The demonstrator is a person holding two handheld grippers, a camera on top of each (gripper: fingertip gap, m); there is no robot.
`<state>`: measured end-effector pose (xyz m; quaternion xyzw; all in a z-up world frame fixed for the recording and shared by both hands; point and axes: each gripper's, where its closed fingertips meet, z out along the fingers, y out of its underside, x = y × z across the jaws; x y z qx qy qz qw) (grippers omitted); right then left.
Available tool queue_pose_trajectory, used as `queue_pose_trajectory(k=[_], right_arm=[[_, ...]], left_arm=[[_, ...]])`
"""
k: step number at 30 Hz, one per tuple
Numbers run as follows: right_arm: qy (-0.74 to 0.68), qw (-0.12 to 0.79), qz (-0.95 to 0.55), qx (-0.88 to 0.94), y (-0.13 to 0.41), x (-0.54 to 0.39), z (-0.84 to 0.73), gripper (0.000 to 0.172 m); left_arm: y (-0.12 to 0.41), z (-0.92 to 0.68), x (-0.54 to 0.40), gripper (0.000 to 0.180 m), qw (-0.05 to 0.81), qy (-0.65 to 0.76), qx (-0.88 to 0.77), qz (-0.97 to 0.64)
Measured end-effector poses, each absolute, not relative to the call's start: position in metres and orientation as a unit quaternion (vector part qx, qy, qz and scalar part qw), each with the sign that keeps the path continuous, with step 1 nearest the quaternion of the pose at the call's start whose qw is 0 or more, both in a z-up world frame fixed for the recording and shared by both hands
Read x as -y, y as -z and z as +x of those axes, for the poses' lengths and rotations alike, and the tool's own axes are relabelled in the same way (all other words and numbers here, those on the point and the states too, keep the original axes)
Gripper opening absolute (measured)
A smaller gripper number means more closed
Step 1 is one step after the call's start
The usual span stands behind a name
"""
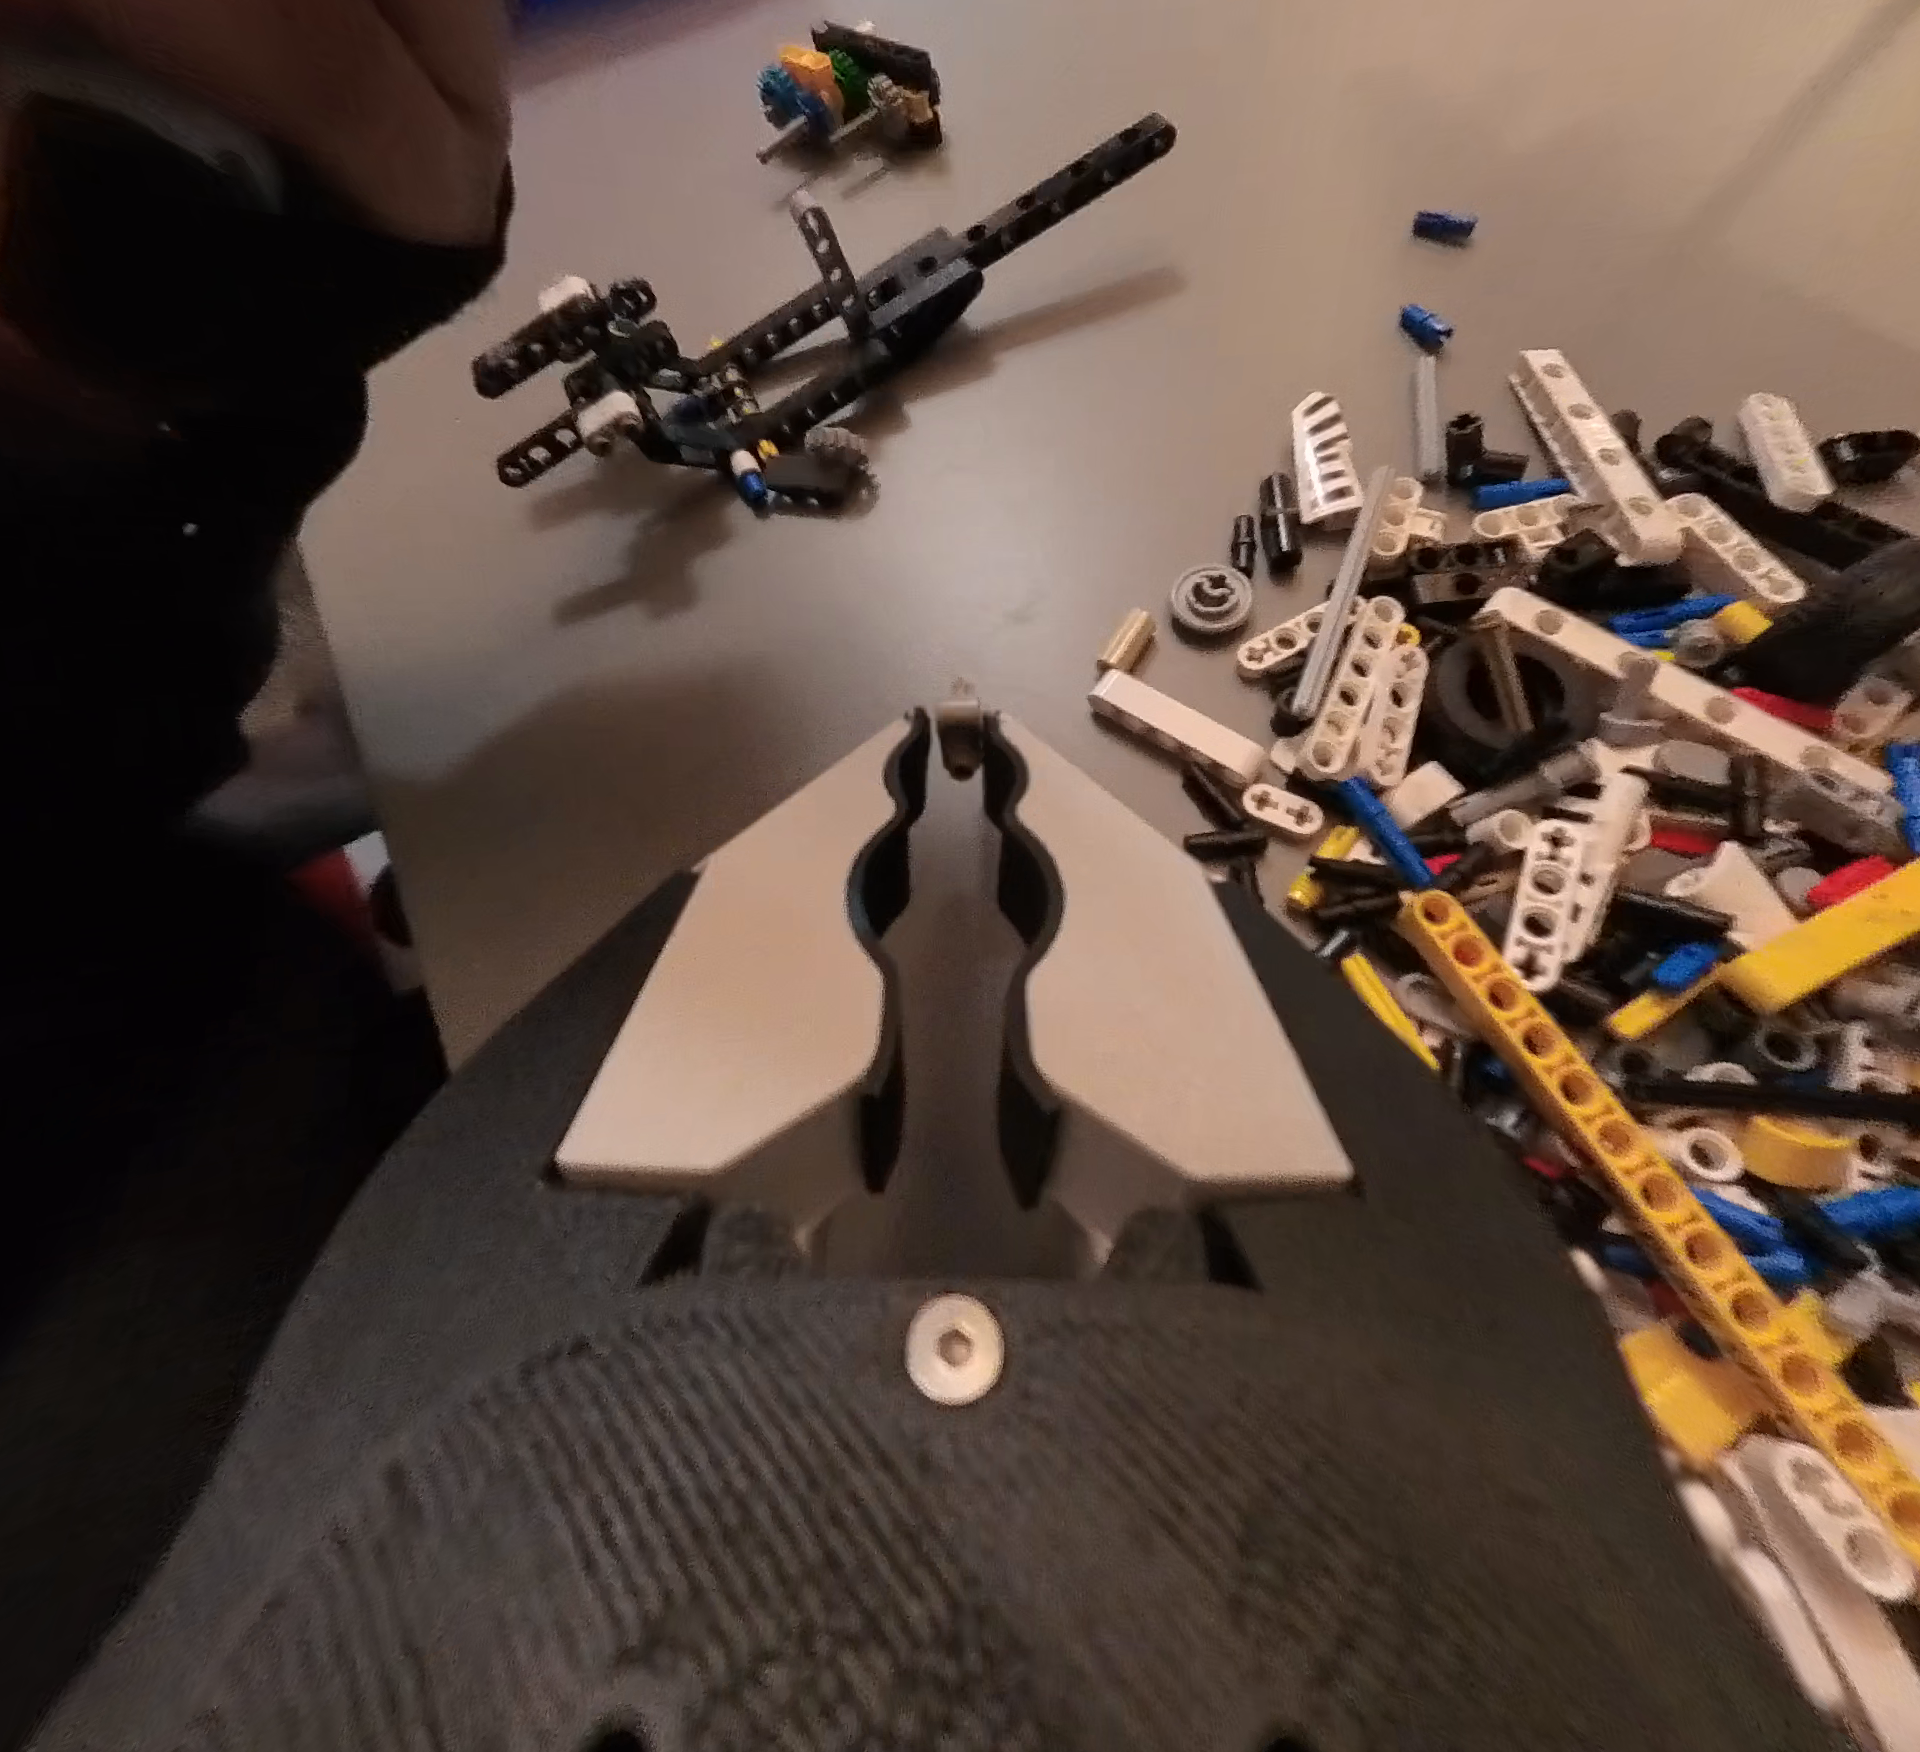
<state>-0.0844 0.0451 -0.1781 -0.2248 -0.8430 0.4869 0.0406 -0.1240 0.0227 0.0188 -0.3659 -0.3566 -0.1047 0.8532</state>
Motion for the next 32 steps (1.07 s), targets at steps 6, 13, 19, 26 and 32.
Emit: queue_pose_trajectory(k=[6,13,19,26,32], right_arm=[[-0.542,0.059,-0.242,0.803,0.150,-0.054,-0.095,0.037],[-0.782,-0.074,-0.251,0.565,0.038,-0.081,-0.088,0.047],[-0.812,-0.157,-0.245,0.505,0.028,-0.087,-0.082,0.005],[-0.811,-0.132,-0.243,0.516,0.028,-0.092,-0.083,0.005],[-0.815,-0.136,-0.251,0.504,0.024,-0.096,-0.083,0.004]], left_arm=[[-0.008,-0.122,-0.027,0.005,0.847,0.117,0.364,-0.369],[0.008,-0.106,-0.058,0.005,0.834,0.158,0.358,-0.390],[0.017,-0.091,-0.091,0.004,0.814,0.185,0.350,-0.425],[0.025,-0.084,-0.101,0.004,0.791,0.177,0.350,-0.470],[0.024,-0.082,-0.103,0.005,0.800,0.186,0.362,-0.441]])
